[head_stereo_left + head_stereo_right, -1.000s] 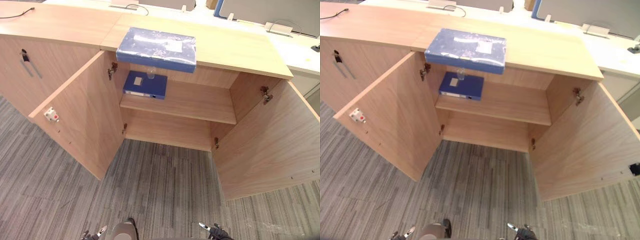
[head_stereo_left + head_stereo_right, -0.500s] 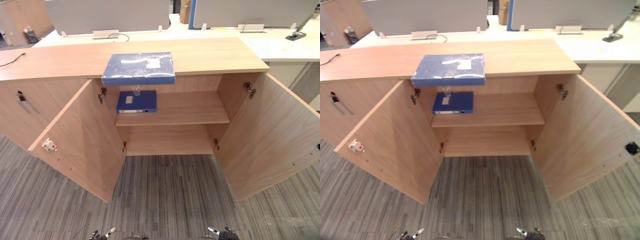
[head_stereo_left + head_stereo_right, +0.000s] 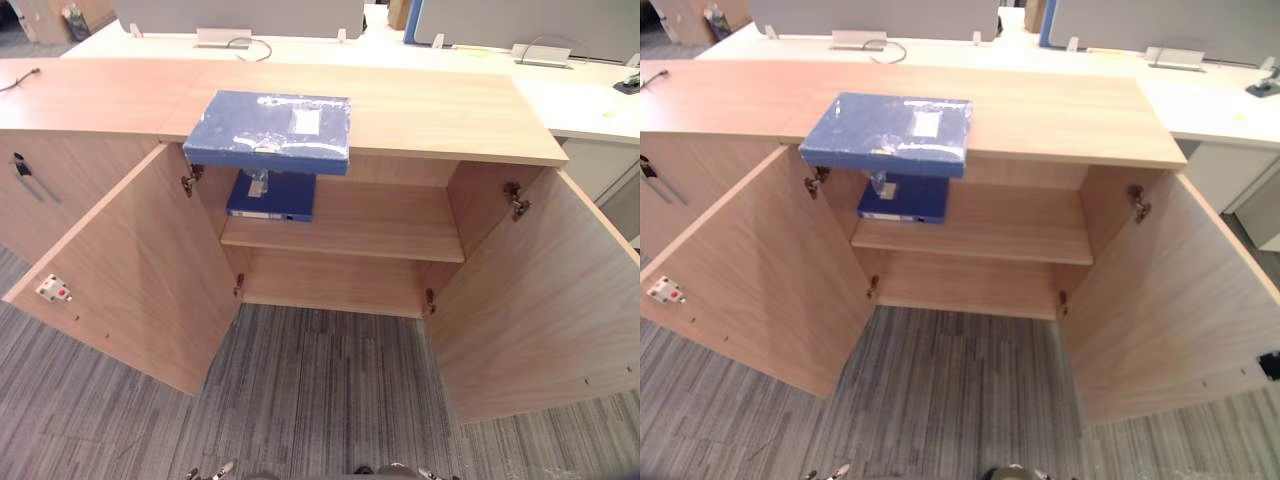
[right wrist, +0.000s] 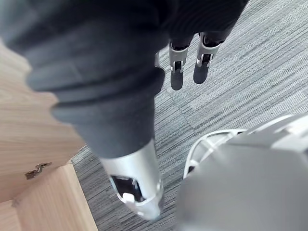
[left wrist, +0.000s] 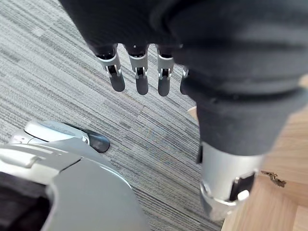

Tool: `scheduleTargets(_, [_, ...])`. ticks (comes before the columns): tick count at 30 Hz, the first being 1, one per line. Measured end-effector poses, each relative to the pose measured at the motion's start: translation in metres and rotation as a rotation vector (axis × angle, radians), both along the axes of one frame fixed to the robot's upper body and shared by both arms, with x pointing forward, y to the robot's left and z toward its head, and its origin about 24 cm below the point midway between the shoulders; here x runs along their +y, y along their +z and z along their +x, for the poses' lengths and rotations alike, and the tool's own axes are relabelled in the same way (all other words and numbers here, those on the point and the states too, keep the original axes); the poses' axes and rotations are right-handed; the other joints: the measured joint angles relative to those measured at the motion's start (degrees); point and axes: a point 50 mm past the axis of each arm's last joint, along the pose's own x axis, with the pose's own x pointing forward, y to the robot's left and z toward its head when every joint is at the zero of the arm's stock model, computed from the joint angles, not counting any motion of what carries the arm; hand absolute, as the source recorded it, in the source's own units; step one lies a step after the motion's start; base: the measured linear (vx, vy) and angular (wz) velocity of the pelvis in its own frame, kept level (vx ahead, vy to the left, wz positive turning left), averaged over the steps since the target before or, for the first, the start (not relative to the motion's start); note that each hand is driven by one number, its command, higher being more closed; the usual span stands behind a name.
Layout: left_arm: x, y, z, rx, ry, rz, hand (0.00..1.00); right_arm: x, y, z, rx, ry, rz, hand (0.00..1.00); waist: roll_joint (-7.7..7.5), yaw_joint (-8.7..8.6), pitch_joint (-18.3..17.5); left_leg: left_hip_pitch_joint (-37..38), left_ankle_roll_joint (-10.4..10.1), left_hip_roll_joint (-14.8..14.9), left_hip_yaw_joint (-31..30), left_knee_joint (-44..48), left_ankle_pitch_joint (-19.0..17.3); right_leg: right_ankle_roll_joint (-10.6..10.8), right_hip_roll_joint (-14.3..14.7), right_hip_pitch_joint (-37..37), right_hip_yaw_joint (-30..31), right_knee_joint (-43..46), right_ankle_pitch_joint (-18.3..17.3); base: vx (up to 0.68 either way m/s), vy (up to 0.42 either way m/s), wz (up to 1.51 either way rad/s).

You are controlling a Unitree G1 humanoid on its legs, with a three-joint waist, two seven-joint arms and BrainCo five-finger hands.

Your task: Walk over to the cabinet, pick up the folder, carry it to the office cabinet, place the folder inside the office cabinet, then close the office cabinet door

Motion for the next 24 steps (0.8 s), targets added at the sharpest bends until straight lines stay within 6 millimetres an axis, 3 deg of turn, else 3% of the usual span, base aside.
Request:
scheduleTargets(2, [0.002, 0.002, 0.006, -0.022, -0.013, 0.009, 0.00, 0.004, 0.000, 0.004, -0.015, -0.021, 0.018, 0.00, -0.64, 0.07, 0.08, -3.94, -0.92, 0.48, 1.63, 9.46, -2.44, 0.33, 0.33, 1.88, -0.64, -2.31, 0.80, 0.14, -0.018, 0.13])
scheduleTargets(3, [0.003, 0.004, 0.010, -0.040, -0.023, 0.015, 0.00, 0.004, 0.000, 0.009, -0.022, -0.017, 0.020, 0.00, -0.75, 0.40, 0.19, -7.31, -1.45, 1.52, 4.35, 18.96, -3.47, 0.45, 0.73, 3.75, -0.63, -3.76, 1.31, 0.13, -0.036, -0.12])
scheduleTargets(4, [0.003, 0.005, 0.008, -0.045, -0.023, 0.018, 0.00, 0.003, 0.001, 0.012, -0.031, -0.012, 0.017, 0.00, -0.87, 0.60, 0.31, -10.26, -1.36, 3.25, 7.51, 28.17, -3.36, 0.46, 1.24, 6.26, -0.39, -5.62, 1.92, 0.14, -0.024, -0.18])
scheduleTargets(6, [0.003, 0.006, 0.009, -0.049, -0.031, 0.021, 0.00, 0.000, 0.002, 0.014, -0.043, -0.023, 0.008, 0.00, -0.57, 1.22, 0.34, -12.49, -0.10, 5.27, 10.24, 35.98, -5.20, 0.55, 1.38, 8.72, 0.11, -6.94, 1.97, 0.16, 0.027, -0.23])
scheduleTargets(7, [0.003, 0.007, 0.012, -0.063, -0.034, 0.022, 0.00, -0.004, 0.004, 0.019, -0.058, -0.029, 0.001, 0.00, -0.68, 1.67, 0.49, -15.50, 1.07, 5.41, 11.16, 35.41, -8.79, 0.73, 0.36, 9.46, 1.52, -7.02, 2.06, 0.14, 0.102, -0.28])
scheduleTargets(9, [0.003, 0.007, 0.014, -0.073, -0.023, 0.020, 0.00, -0.006, 0.005, 0.023, -0.067, -0.023, -0.004, 0.00, -0.82, 1.89, 0.77, -17.24, 1.89, 4.46, 10.64, 30.74, -9.15, 1.15, -0.79, 9.14, 2.81, -6.67, 2.18, 0.14, 0.198, -0.39])
scheduleTargets(10, [0.001, 0.007, 0.013, -0.075, -0.009, 0.015, 0.00, -0.008, 0.007, 0.029, -0.082, 0.004, -0.018, 0.00, -0.36, 1.98, 1.11, -17.47, 2.46, 2.87, 8.13, 18.85, -4.45, 3.65, -2.01, 8.90, 4.30, -5.59, 2.12, 0.15, 0.292, -0.45])
scheduleTargets(11, [-0.002, 0.006, 0.013, -0.073, -0.002, 0.008, 0.00, -0.009, 0.007, 0.030, -0.087, 0.015, -0.023, 0.00, 0.56, 2.02, 1.13, -16.93, 3.80, 2.86, 7.39, 15.67, 2.72, 5.13, -1.68, 8.82, 4.74, -5.55, 1.85, 0.20, 0.364, -0.33])
scheduleTargets(12, [0.006, 0.008, 0.015, -0.079, 0.005, 0.029, 0.00, 0.002, 0.004, 0.027, -0.079, 0.051, 0.002, 0.00, -1.03, 2.10, 1.35, -15.55, 4.47, 0.52, 8.32, 13.25, 2.75, 5.48, -3.22, 8.74, 6.66, -6.36, 2.14, 0.15, 0.229, -0.09])
scheduleTargets(14, [0.013, 0.011, 0.019, -0.090, 0.003, 0.051, 0.00, 0.009, 0.003, 0.025, -0.075, 0.066, 0.023, 0.00, -2.85, 1.96, 1.85, -14.99, 5.06, -2.08, 8.83, 11.31, 3.40, 5.18, -4.14, 8.48, 7.59, -7.81, 2.33, 0.18, 0.173, 0.11])
scheduleTargets(18, [0.011, 0.009, 0.017, -0.084, 0.027, 0.042, 0.00, 0.016, 0.002, 0.027, -0.082, 0.081, 0.035, 0.00, -3.15, 2.44, 2.09, -12.58, 6.29, -3.67, 9.59, 7.69, 4.38, 4.38, -4.37, 9.46, 9.65, -11.17, 4.82, 0.10, 0.085, -0.10])
scheduleTargets(24, [0.010, 0.008, 0.013, -0.068, 0.033, 0.039, 0.00, 0.016, 0.000, 0.014, -0.056, 0.091, 0.032, 0.00, -3.17, 1.76, 1.79, -6.74, 5.11, -4.25, 10.07, -3.71, 10.17, 4.44, -3.56, 9.54, 11.30, -12.29, 4.94, -0.01, -0.056, -0.15])
